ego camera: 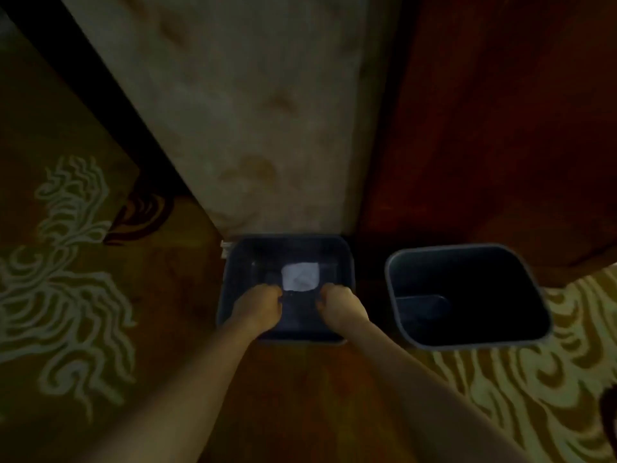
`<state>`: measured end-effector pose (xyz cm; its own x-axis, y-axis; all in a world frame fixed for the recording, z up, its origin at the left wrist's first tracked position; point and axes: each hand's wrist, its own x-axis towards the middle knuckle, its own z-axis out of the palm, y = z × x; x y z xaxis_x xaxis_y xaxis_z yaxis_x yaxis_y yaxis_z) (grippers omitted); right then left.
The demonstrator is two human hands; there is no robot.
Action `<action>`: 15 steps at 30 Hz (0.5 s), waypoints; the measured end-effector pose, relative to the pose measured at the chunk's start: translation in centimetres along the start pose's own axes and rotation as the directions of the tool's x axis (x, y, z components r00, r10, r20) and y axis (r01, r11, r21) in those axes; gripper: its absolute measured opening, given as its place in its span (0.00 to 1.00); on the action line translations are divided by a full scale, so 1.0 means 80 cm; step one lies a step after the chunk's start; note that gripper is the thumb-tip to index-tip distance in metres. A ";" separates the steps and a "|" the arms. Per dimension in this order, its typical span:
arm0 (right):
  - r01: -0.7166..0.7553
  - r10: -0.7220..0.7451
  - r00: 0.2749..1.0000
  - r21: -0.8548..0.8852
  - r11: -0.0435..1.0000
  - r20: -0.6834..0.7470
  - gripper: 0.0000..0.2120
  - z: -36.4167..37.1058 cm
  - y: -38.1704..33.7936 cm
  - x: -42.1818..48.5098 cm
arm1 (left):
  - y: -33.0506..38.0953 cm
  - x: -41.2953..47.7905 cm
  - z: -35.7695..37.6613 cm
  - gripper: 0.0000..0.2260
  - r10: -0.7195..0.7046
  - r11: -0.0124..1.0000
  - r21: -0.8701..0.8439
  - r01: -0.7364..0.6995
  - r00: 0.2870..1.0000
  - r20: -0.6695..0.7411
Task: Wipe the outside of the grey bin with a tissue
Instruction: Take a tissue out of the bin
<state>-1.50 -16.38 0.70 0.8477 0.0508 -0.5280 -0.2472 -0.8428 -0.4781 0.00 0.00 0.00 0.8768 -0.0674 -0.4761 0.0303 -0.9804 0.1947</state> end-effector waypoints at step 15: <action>0.077 -0.111 0.987 -0.258 0.963 -0.117 0.16 0.181 0.110 0.296 | -0.079 0.278 0.220 0.16 0.150 0.989 0.023 -0.148 0.980 -0.130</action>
<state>9.61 -14.84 -26.16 0.9189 0.0806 -0.3862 -0.0517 -0.9458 -0.3205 10.87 1.47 -26.89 0.9264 -0.1886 -0.3260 -0.1108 -0.9638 0.2427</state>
